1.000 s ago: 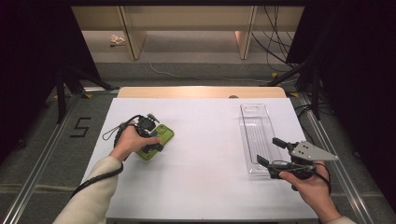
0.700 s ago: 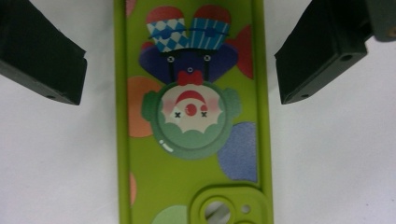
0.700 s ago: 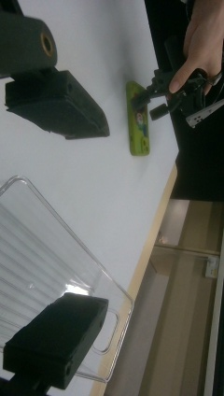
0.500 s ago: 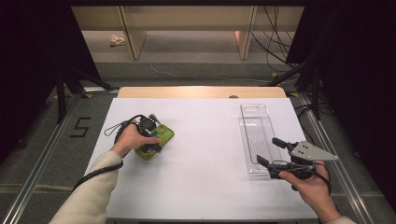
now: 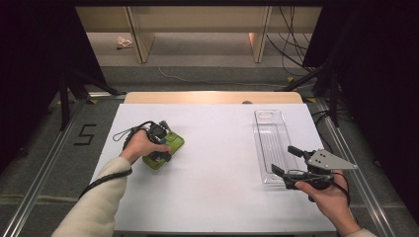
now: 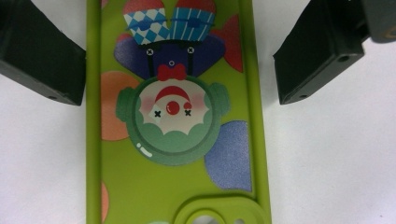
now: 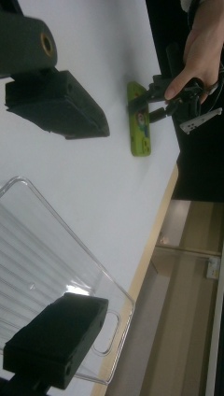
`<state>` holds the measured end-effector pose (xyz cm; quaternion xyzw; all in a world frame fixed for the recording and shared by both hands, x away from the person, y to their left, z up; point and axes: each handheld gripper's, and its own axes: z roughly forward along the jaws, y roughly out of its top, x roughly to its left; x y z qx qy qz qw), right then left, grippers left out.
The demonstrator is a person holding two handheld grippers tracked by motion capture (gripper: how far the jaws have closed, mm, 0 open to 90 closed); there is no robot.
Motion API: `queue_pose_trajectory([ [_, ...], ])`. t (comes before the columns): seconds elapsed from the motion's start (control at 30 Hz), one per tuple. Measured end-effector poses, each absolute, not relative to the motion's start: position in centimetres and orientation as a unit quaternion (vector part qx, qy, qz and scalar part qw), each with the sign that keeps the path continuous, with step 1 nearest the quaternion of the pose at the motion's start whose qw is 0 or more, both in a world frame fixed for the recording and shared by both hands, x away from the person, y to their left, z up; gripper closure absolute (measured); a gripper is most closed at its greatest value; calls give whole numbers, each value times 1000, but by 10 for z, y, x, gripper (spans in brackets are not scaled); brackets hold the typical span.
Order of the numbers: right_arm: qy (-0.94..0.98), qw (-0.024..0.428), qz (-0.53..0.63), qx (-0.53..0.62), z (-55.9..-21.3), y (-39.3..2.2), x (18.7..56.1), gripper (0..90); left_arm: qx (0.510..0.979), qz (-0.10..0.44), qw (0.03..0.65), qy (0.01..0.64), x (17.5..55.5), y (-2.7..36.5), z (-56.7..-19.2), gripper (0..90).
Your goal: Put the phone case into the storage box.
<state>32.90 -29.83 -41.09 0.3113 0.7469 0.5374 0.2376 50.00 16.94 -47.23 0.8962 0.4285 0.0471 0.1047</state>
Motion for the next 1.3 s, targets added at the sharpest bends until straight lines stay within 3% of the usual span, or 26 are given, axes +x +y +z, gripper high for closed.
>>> queue_pose_trajectory([
  [1.3,750,234,534,311,-412,-297,329,159,903,29,83,420,508,166,-473,69],
])
